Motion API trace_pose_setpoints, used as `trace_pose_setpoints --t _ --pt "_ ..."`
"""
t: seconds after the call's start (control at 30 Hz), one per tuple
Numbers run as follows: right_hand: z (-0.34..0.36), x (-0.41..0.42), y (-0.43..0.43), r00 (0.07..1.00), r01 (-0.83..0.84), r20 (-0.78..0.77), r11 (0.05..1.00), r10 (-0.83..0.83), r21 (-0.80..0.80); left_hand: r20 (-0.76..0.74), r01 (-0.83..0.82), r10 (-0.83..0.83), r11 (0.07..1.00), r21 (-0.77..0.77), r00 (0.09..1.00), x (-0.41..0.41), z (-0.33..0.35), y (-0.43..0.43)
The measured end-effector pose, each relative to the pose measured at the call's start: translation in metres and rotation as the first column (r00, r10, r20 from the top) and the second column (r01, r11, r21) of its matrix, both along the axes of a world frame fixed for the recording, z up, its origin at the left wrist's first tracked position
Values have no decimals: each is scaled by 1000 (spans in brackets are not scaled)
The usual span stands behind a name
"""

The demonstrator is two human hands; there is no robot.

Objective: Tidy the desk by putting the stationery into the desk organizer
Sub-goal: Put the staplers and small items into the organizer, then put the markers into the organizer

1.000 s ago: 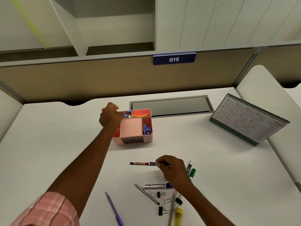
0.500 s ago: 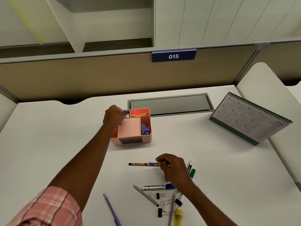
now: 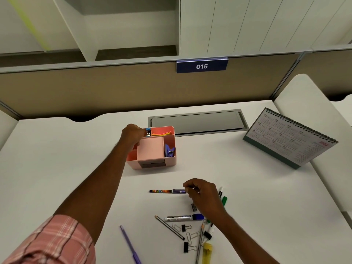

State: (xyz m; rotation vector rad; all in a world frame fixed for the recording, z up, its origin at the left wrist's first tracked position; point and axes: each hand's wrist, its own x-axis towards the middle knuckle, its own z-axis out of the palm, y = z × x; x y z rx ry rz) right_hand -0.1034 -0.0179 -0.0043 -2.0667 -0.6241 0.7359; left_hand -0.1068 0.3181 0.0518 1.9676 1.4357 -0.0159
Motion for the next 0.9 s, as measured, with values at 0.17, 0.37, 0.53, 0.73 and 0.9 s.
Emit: trace_pose_setpoints --t 0.17,0.37,0.53,0.73,0.9 --pt "2 1 -3 1000 2 12 1000 -2 6 48 -14 11 998 60 999 -8 14 -14" --pt "2 0 -12 1000 26 8 999 -26 31 268 -173 94 942 289 959 -35 29 -56" --pt "3 -4 -27 999 39 -10 999 -39 23 441 -23 -112 957 289 890 -76 17 -128" --pt "1 -16 -49 989 -48 133 992 63 -117 256 406 -429 903 139 866 -124 -25 -203" --pt "-11 -35 -64 810 -266 412 887 418 -377 164 602 -619 786 144 768 -151 -68 -241"
